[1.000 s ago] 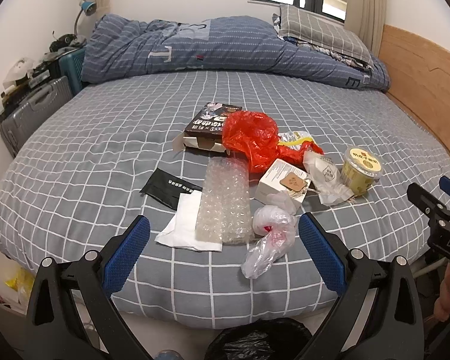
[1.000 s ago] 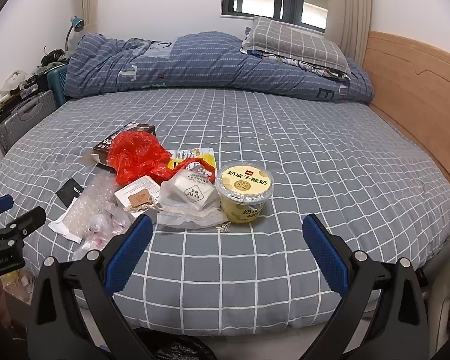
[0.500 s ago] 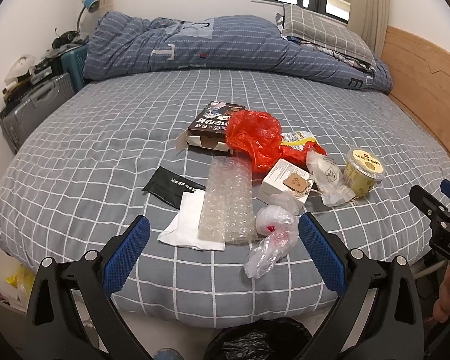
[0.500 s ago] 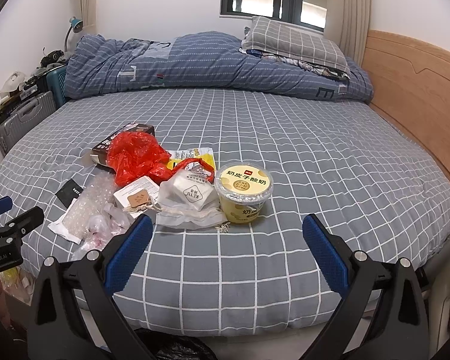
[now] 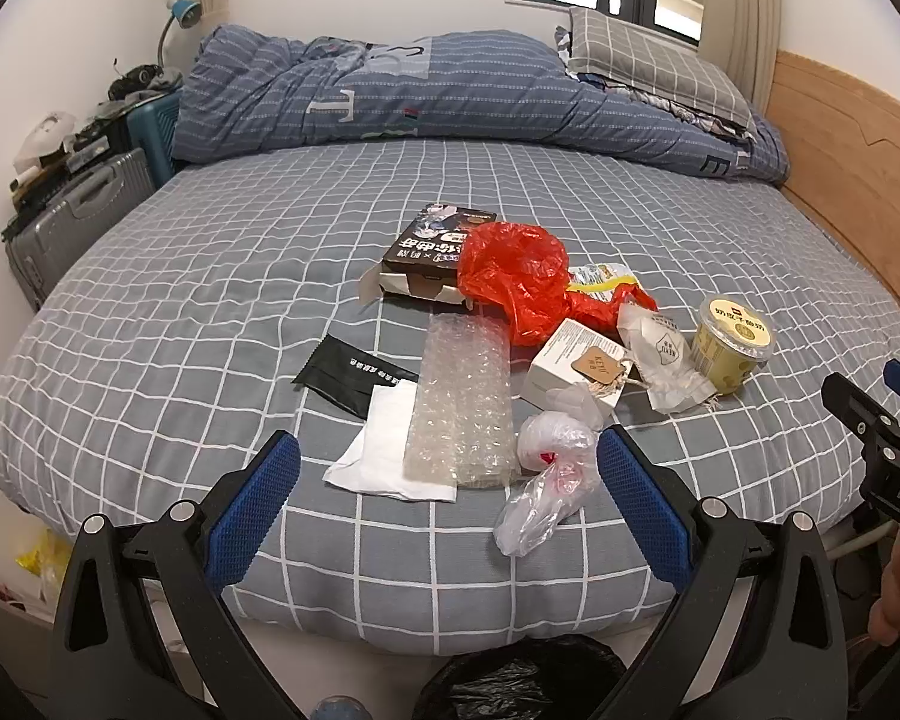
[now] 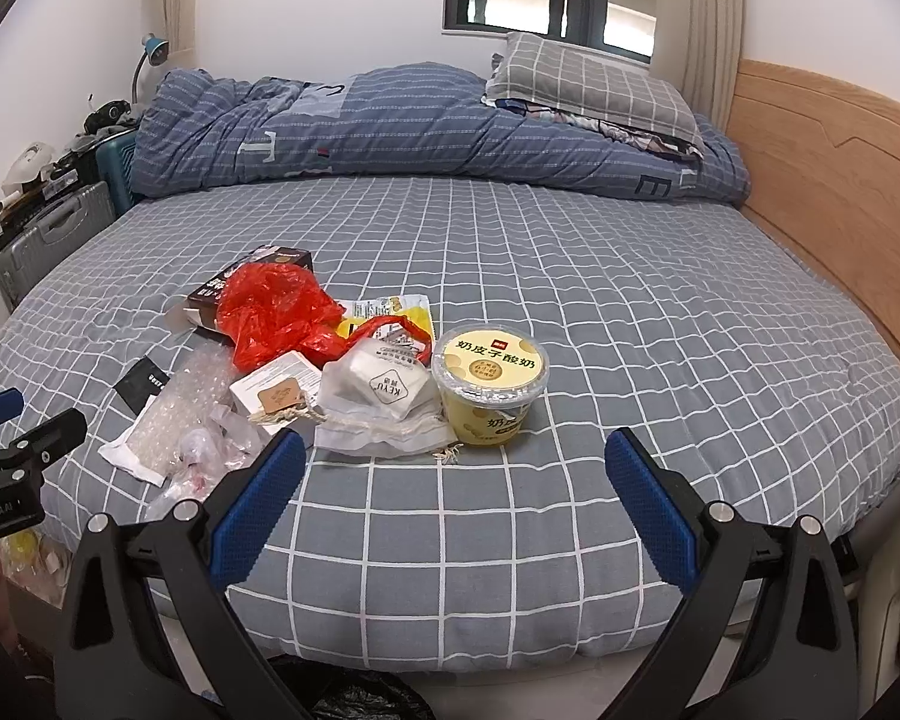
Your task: Collect trash
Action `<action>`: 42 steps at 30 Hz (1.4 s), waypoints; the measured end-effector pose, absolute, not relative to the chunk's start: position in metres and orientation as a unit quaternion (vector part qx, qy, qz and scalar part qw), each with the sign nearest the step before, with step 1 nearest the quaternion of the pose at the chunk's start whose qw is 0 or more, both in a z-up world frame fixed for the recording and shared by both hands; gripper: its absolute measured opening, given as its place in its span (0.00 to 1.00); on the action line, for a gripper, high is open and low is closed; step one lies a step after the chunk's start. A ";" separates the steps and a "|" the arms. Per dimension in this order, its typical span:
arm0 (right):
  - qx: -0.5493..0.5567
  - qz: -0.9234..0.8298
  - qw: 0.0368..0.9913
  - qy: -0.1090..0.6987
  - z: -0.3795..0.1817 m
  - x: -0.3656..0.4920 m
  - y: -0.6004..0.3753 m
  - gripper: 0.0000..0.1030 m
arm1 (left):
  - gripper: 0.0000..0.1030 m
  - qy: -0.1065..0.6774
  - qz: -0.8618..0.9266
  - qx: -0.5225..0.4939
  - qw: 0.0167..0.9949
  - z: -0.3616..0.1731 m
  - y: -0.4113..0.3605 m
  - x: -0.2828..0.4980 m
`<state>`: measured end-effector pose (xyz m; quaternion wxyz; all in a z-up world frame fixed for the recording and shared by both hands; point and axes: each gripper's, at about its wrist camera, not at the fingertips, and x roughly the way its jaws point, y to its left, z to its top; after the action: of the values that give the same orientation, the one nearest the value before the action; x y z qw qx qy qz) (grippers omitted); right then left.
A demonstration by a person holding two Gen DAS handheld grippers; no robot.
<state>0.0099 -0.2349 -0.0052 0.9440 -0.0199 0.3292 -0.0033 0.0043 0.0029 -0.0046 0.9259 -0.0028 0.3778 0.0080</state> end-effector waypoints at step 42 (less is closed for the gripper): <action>-0.008 0.000 0.946 0.324 0.006 0.020 -0.240 0.93 | 0.94 0.391 0.004 -0.012 0.920 0.009 0.005 0.016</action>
<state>0.0196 -0.2401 0.0057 0.9459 -0.0083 0.3244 -0.0004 0.0162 0.0054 0.0090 0.9204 -0.0119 0.3909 0.0041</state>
